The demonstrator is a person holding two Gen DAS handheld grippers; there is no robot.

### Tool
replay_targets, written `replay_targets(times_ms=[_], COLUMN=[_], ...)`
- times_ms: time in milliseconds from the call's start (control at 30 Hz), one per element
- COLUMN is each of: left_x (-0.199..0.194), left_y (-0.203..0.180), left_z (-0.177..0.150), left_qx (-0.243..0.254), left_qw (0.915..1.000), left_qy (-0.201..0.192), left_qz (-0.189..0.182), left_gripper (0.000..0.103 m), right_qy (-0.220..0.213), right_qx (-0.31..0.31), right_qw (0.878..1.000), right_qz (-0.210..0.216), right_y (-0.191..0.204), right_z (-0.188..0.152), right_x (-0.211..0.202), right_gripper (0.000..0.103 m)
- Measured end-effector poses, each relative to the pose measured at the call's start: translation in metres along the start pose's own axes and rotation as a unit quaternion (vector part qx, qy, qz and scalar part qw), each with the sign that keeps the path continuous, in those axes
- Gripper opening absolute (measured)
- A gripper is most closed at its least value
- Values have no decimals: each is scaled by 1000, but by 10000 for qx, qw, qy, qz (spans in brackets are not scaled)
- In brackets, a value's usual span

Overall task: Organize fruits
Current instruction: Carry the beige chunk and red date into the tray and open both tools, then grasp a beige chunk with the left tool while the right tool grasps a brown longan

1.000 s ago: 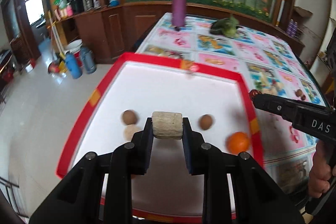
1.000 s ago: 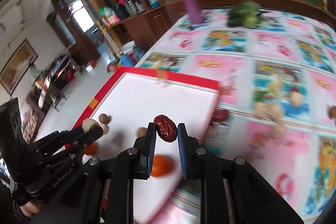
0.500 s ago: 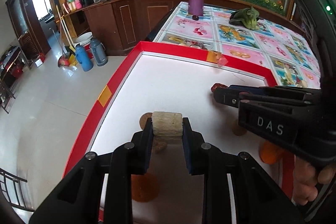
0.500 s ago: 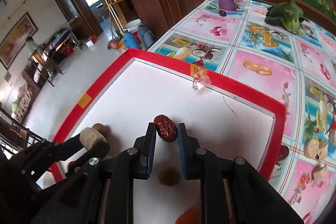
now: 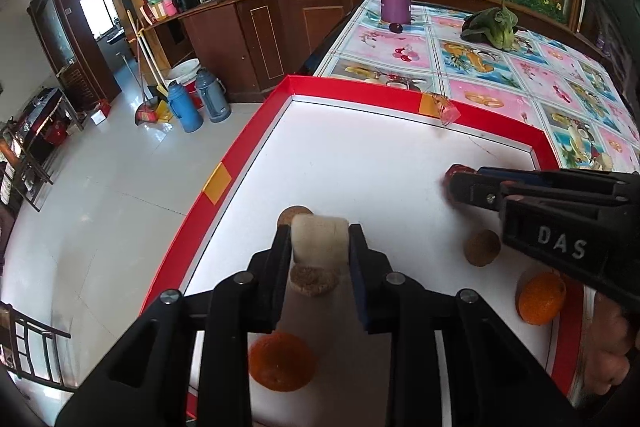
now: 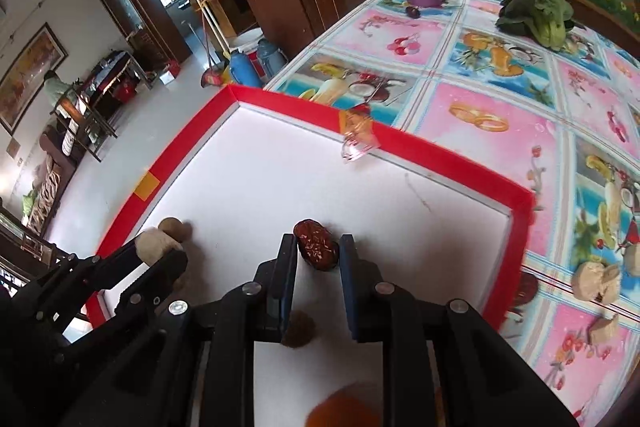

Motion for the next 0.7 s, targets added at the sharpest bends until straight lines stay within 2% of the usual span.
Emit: replay_targets(times_ms=[100, 367, 467, 533, 633, 700], left_x=[-12, -47, -58, -64, -71, -71], left_y=[-1, -26, -53, -76, -113, -145], left_z=[4, 14, 14, 14, 11, 7], left_qx=[-1, 117, 202, 334, 543, 779], left_qw=[9998, 9988, 9983, 9971, 9938, 9899], left_qy=[-140, -446, -512, -555, -568, -470], left_qz=[123, 137, -171, -391, -781, -1087], left_gripper=[46, 48, 53, 64, 64, 64], right_qy=[-144, -655, -916, -1045, -1119, -1013], right_qx=[63, 282, 404, 517, 750, 914], right_qw=[9999, 9974, 9946, 9922, 9873, 9847], right_qz=[27, -86, -264, -447, -846, -1089], right_y=[-7, -48, -82, -109, -161, -194], right_z=[1, -3, -12, -23, -44, -62], right_x=[-15, -72, -101, -120, -144, -152], right_gripper=[21, 22, 22, 22, 24, 24])
Point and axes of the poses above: each gripper's, at about its wrist camera, not at the fingertips, and x roughly the way its jaws point, y to its left, z to its top, the point moved 10 cm from there along x, roughly the way its jaws point, and after that the axes turned 3 degrees about y, right-handed, at the moved point
